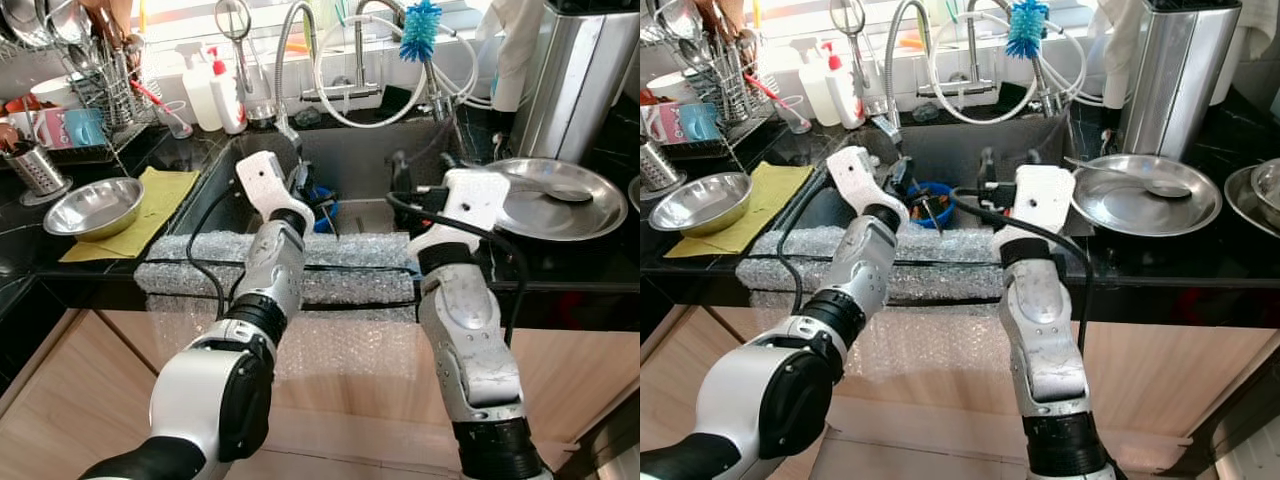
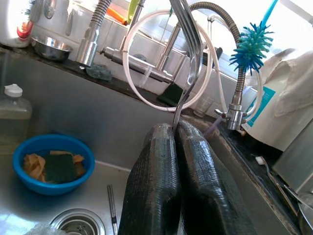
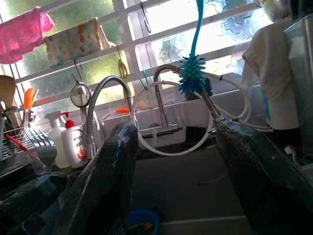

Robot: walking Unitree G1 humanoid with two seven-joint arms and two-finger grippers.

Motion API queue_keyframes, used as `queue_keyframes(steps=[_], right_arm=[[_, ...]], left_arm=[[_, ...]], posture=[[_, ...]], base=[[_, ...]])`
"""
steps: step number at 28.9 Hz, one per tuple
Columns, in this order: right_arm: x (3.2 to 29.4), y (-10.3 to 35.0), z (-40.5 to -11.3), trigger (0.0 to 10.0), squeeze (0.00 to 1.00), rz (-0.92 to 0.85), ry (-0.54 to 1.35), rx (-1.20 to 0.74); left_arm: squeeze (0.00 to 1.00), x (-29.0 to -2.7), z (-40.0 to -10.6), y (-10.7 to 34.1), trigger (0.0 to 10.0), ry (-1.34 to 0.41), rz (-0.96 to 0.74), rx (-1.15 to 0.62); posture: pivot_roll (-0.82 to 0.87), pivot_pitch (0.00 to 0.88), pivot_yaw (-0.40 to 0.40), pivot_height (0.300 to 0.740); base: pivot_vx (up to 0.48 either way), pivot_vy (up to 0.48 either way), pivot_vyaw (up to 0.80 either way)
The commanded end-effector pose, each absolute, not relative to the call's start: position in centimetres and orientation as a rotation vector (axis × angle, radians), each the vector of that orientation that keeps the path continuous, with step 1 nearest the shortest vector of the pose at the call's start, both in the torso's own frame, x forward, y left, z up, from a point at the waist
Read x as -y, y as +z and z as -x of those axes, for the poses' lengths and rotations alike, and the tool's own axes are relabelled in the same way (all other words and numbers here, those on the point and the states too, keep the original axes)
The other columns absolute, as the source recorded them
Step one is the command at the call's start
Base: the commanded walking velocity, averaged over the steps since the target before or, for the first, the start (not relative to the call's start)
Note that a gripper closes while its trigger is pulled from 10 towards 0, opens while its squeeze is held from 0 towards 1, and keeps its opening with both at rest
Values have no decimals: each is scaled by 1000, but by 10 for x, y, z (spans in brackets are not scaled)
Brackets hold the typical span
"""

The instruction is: Kitchen organization

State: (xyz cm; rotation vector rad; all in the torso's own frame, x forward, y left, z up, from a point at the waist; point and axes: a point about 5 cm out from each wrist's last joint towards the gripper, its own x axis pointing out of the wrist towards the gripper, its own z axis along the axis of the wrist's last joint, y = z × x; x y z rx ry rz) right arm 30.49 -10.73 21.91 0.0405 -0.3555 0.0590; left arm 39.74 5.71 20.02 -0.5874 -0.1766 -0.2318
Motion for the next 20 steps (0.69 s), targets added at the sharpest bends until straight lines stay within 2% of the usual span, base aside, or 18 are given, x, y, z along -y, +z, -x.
queue_keyframes(steps=[1, 7, 15, 16, 20], right_arm=[[105, 225, -301, 10000, 0, -39, 64, 375], [108, 230, -291, 10000, 0, -32, 57, 388], [106, 235, -286, 10000, 0, -32, 70, 401], [106, 235, -286, 10000, 0, -31, 72, 400], [106, 235, -285, 10000, 0, -27, 73, 395]], left_arm=[[0, -32, -390, 193, 10000, -292, 589, 126], [0, -55, -396, 191, 10000, -198, 616, 147], [0, -69, -401, 196, 10000, -135, 625, 157], [988, -69, -401, 197, 10000, -135, 624, 161], [1000, -69, -402, 199, 10000, -136, 626, 168]], posture=[[-175, 46, 172, 740], [-192, 72, 160, 740], [-210, 82, 146, 740], [-215, 85, 143, 740], [-213, 84, 142, 740]], base=[[0, 0, 0], [0, 0, 0], [0, 0, 0], [0, 0, 0], [0, 0, 0]])
